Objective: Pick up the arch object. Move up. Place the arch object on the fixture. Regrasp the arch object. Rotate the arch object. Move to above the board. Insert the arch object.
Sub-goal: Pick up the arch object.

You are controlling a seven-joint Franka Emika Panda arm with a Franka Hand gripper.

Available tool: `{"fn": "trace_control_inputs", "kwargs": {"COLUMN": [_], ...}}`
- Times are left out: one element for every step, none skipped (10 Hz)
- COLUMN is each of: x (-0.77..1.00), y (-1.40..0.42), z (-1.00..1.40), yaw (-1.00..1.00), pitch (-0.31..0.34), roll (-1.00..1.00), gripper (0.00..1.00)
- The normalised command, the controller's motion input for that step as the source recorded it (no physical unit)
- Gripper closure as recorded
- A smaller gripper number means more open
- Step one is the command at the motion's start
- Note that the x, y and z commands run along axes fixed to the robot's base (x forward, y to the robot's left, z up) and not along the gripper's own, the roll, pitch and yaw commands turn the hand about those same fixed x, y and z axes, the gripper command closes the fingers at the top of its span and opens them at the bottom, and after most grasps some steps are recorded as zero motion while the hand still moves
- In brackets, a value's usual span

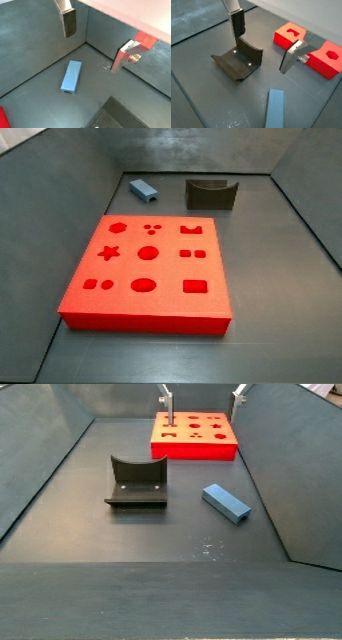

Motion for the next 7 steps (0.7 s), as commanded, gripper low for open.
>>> {"fn": "trace_control_inputs", "kwargs": {"x": [-0.30, -0.12, 0.00, 0.00, 0.00, -0.20, -0.06], "y": [0.00, -0.19, -0.24, -0.24, -0.23, 0.15, 0.48], "z": [-0.77, -0.75, -0.85, -0.88, -0.96, -1.00, -0.98], "yaw": [0.55, 0.85, 0.95, 0.95, 0.91, 0.73, 0.44], "pitch": [-0.204, -0.067, 0.030, 0.043, 0.111, -0.023, 0.000], "roll": [0.00, 0.06, 0.13, 0.13, 0.12, 0.05, 0.00], "gripper": [0.00, 0.00, 0.00, 0.00, 0.00, 0.00, 0.00]}}
